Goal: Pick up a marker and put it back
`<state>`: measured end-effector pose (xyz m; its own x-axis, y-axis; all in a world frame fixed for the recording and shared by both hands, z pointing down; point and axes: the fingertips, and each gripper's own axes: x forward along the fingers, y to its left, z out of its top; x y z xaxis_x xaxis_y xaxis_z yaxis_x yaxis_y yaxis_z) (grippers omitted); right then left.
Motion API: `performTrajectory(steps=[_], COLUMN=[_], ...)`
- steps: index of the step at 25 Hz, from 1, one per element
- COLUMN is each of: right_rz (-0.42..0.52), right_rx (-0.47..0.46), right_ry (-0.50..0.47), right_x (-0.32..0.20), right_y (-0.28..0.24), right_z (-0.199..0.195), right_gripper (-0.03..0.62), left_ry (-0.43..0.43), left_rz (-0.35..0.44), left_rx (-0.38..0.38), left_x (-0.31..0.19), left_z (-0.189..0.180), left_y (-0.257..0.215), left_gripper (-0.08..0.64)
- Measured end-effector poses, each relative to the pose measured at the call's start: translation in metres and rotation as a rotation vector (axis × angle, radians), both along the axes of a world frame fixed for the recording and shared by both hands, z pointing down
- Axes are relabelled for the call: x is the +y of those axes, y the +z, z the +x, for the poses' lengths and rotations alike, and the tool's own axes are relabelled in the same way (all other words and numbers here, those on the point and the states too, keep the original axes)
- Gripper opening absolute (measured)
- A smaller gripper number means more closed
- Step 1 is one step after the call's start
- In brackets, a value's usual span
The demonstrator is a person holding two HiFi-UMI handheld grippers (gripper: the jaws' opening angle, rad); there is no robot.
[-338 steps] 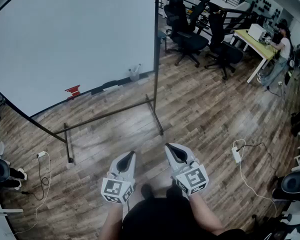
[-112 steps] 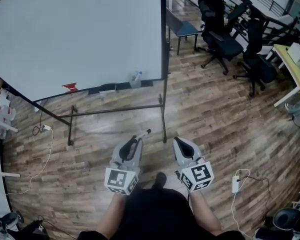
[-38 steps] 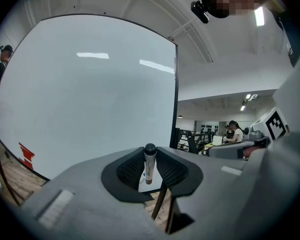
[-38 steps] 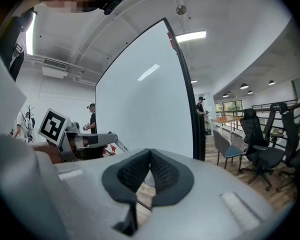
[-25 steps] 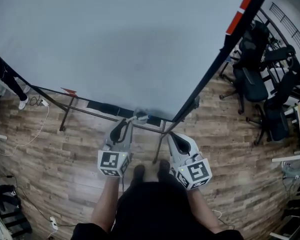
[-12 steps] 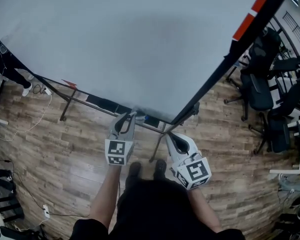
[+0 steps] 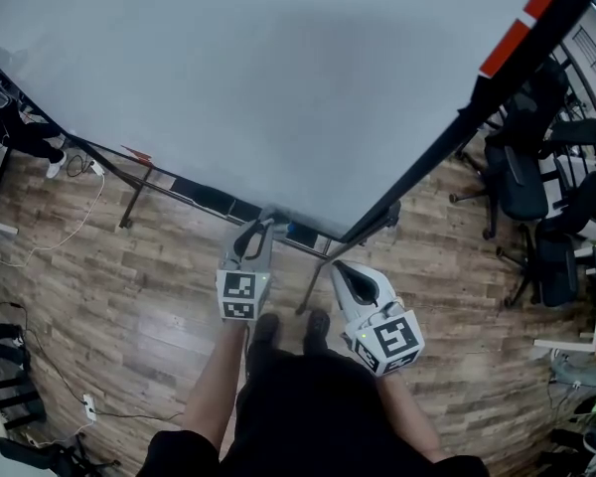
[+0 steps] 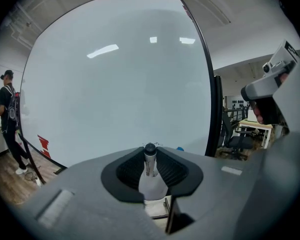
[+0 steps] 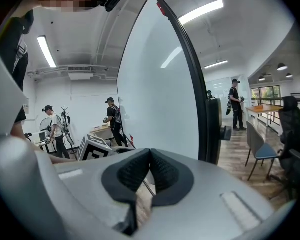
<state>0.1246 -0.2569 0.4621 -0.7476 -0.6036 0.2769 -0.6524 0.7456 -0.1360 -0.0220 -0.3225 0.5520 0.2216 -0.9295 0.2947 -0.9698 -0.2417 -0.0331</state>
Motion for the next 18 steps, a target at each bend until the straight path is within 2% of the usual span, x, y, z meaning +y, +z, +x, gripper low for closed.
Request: performTrajectory(steps=[18], right_rz=[-0.016], right_rx=[0.003], right_ry=[0.026], right_x=[-0.001], right_y=[0.004], right_z=[0.009], right_gripper=[0.002], left_ry=[0.005], left_rz=[-0.036], left_rx=[-0.001], left_x=[0.001], left_z=[0.002], left_y=[0.012], left_gripper=[0.089])
